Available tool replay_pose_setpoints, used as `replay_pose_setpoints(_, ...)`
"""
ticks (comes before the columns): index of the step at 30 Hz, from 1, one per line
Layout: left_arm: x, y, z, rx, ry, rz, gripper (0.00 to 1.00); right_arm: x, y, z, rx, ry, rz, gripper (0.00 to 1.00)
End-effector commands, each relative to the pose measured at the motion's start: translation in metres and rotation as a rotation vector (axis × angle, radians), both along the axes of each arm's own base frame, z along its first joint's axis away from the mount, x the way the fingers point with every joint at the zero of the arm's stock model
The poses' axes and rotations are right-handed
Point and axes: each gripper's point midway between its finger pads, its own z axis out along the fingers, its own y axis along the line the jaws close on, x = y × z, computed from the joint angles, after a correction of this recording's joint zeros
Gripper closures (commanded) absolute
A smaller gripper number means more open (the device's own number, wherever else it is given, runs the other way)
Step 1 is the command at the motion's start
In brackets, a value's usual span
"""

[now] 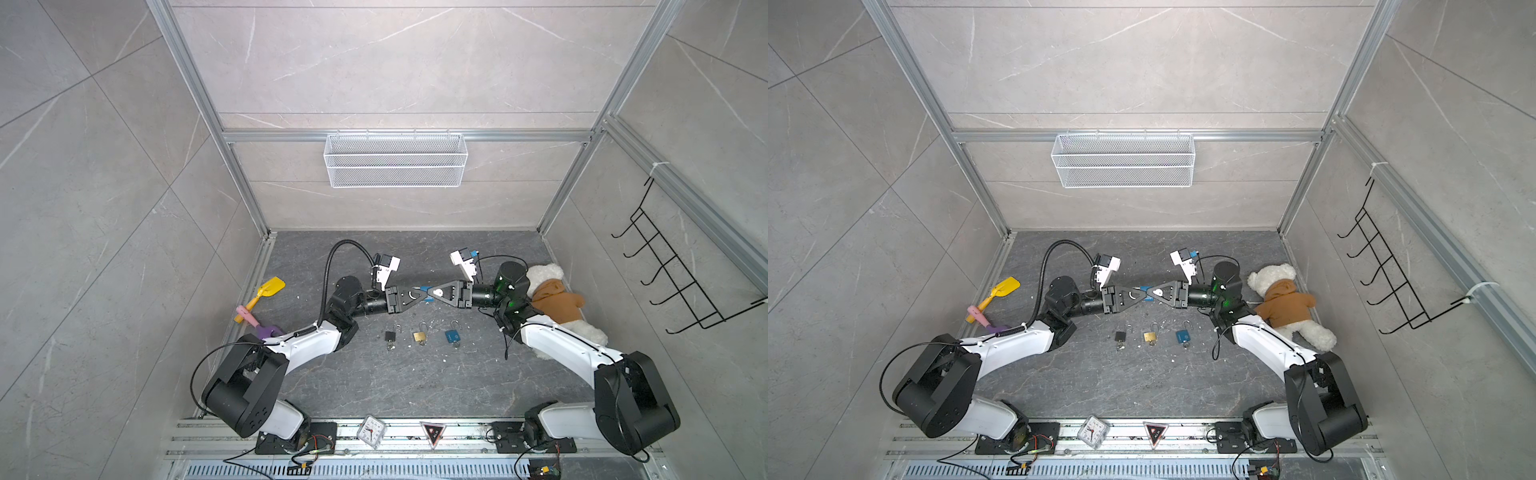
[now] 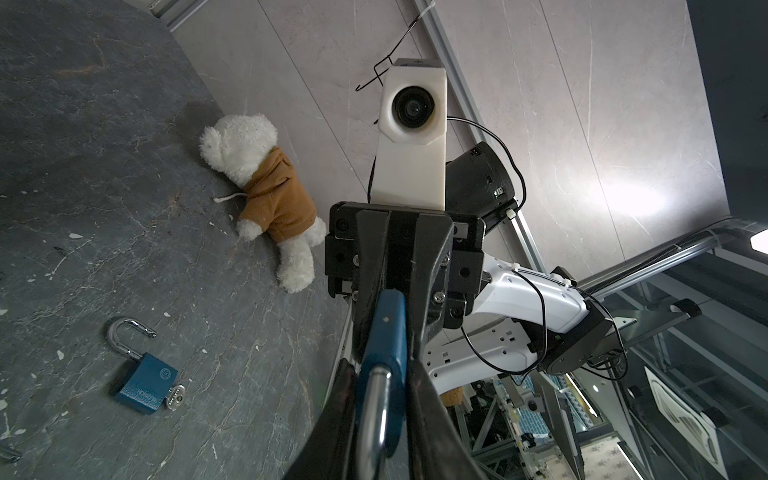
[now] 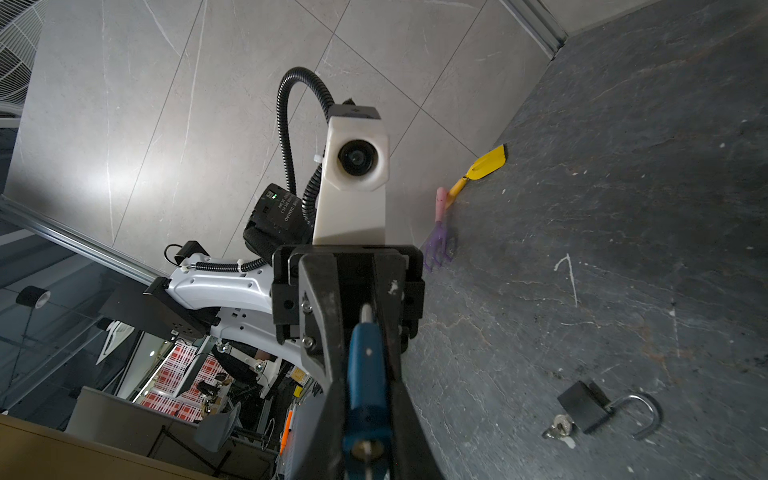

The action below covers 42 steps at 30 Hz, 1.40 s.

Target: Lock with the key

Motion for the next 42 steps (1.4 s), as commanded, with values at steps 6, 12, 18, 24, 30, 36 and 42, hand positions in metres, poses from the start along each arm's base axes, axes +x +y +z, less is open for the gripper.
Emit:
replay_pose_setpoints(6,0.000,-0.006,0.021,-0.040,-0.079,-0.019,0.82,-0.013,0.003,0.008,-0.016,-0.056,0.043,1.00)
replay_pose_setpoints(12,0.004,-0.006,0.014,-0.022,-0.077,0.002,1.00,-0.011,-0.001,0.009,-0.039,-0.068,0.005,0.87)
replay_pose_setpoints(18,-0.001,0.000,0.013,-0.008,-0.150,0.022,1.00,-0.002,-0.017,0.012,-0.074,-0.072,-0.097,0.52)
replay_pose_setpoints(24,-0.006,0.000,0.015,-0.007,-0.178,0.000,1.00,0.002,-0.035,0.022,-0.123,-0.132,-0.217,0.50)
replay_pose_setpoints(30,-0.008,0.001,0.020,-0.019,-0.188,-0.003,1.00,-0.004,-0.038,0.021,-0.170,-0.143,-0.222,0.57)
replay_pose_setpoints(36,-0.007,0.000,0.024,-0.020,-0.189,-0.008,1.00,-0.005,-0.038,0.017,-0.177,-0.134,-0.212,0.65)
replay_pose_setpoints(42,-0.006,-0.001,0.027,-0.025,-0.187,-0.005,1.00,-0.005,-0.035,0.010,-0.170,-0.117,-0.190,0.69)
